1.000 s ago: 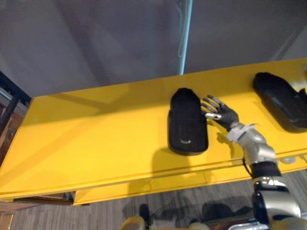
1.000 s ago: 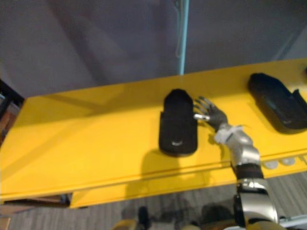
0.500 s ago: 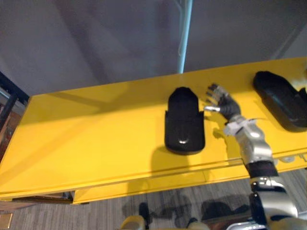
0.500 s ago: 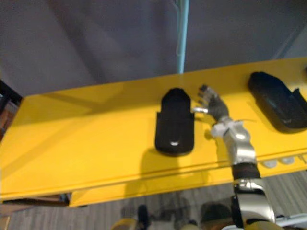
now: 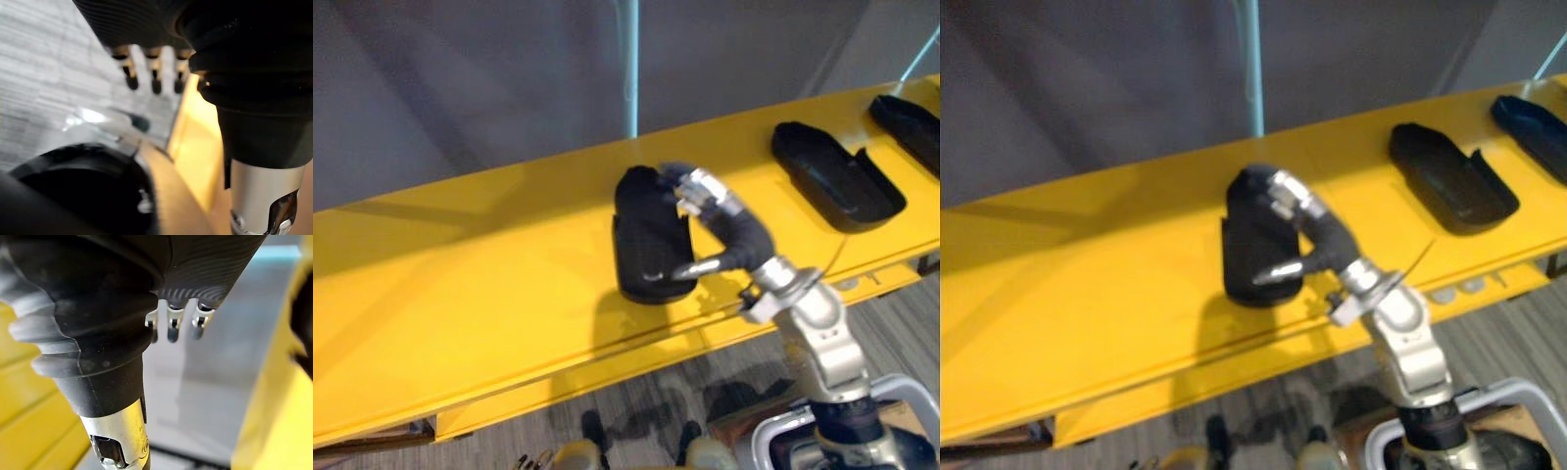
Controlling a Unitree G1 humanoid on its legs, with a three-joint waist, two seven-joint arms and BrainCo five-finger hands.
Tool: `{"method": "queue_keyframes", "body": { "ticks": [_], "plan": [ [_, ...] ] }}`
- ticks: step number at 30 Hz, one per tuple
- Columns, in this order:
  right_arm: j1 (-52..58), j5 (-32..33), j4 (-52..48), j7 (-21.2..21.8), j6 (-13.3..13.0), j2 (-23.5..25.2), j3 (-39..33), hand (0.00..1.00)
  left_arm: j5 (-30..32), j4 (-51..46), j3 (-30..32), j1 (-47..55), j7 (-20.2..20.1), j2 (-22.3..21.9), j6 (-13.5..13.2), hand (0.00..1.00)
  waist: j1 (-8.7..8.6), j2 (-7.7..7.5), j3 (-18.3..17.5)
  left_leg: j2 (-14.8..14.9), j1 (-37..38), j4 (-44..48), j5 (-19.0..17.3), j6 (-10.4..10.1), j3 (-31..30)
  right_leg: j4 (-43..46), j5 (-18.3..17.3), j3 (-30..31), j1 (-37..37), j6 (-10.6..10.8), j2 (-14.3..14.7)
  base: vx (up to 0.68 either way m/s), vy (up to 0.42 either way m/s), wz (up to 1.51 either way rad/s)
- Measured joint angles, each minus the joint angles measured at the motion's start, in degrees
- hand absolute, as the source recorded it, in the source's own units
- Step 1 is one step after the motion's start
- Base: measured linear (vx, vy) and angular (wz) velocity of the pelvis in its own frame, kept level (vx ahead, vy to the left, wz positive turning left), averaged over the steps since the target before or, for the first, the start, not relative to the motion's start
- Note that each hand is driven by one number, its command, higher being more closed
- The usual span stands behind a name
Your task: Walk over and take plastic housings, then place them on the shelf
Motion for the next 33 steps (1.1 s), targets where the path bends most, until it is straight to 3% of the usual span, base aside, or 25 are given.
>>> {"method": "queue_keyframes", "body": {
  "ticks": [3, 7, 8, 11, 13, 18, 24, 33],
  "plan": [
    [-0.22, -0.06, 2.02, -0.32, 0.27, 1.1, 2.29, 0.0, -0.23, 1.12, -1.41, -0.4, 0.03, 0.59, -0.05, 0.0, 0.35, 0.01, 0.0, 0.1, -0.1, 0.01, 0.05, -0.06, -0.05, 0.14, -0.05, -0.02, -0.16, -0.08, 0.07, 0.0, 0.0, 0.0],
    [-0.8, -2.87, 6.94, -4.44, 0.54, 2.85, 5.07, 0.0, -0.23, 1.48, -3.03, -0.85, 0.34, 1.42, 0.16, 0.0, 0.53, -0.01, -0.01, 0.1, -0.75, 0.26, 0.12, -0.1, -0.2, 0.29, 0.0, -0.17, -0.76, -0.09, 0.07, 0.03, -0.006, 0.02],
    [-1.67, -4.46, 9.81, -8.11, 1.39, 3.92, 6.11, 0.0, -0.27, 1.45, -3.41, -0.9, 0.44, 1.57, 0.24, 0.0, 0.72, -0.01, -0.02, 0.09, -0.79, 0.27, 0.13, -0.1, -0.28, 0.25, 0.01, -0.25, -0.73, -0.1, 0.08, 0.03, -0.006, 0.03],
    [-2.68, -7.48, 13.03, -12.69, 1.53, 5.63, 6.2, 0.0, -0.32, 1.45, -3.58, -1.03, 0.48, 1.52, 0.29, 0.0, 1.1, -0.01, -0.02, 0.08, -0.86, 0.28, 0.13, -0.1, -0.33, 0.14, 0.01, -0.33, -0.72, -0.1, 0.09, 0.0, 0.0, 0.0],
    [-3.05, -9.53, 16.27, -18.18, 1.77, 7.44, 6.21, 0.0, -0.39, 1.44, -3.6, -1.09, 0.96, 1.51, 0.36, 0.0, 1.28, 0.02, -0.03, -0.09, -0.77, 0.28, 0.13, -0.1, -0.82, -0.02, 0.01, -1.03, -0.21, -0.09, 0.08, 0.01, -0.006, 0.11],
    [-3.0, -12.06, 20.37, -24.4, 3.4, 9.76, 7.95, 0.0, -0.4, 1.43, -3.69, -1.08, 2.29, 1.48, 0.56, 0.0, 1.48, 0.11, -0.09, -0.13, -0.72, 0.27, 0.14, -0.12, -1.31, -0.65, 0.08, -1.59, 0.42, 0.03, 0.05, 0.0, -0.001, 0.06],
    [-3.02, -14.09, 22.64, -28.61, 5.44, 10.77, 8.14, 0.0, -0.38, 1.38, -4.13, -1.07, 2.82, 0.98, 0.6, 0.0, 1.56, 1.18, -0.76, -0.24, -0.71, 0.26, 0.14, -0.12, -1.44, -1.18, 0.27, -1.87, 0.79, 0.33, -0.01, 0.0, 0.0, 0.0],
    [-4.41, -19.04, 25.28, -29.23, 6.46, 10.5, 5.24, 0.0, -0.27, 0.89, -4.56, -1.0, 2.89, 0.75, 0.68, 0.0, 1.57, 1.68, -1.11, -0.55, -0.7, 0.25, 0.14, -0.13, -2.86, -2.72, 0.7, -3.46, 2.37, 0.68, -0.01, 0.01, -0.003, 0.08]
  ]
}}
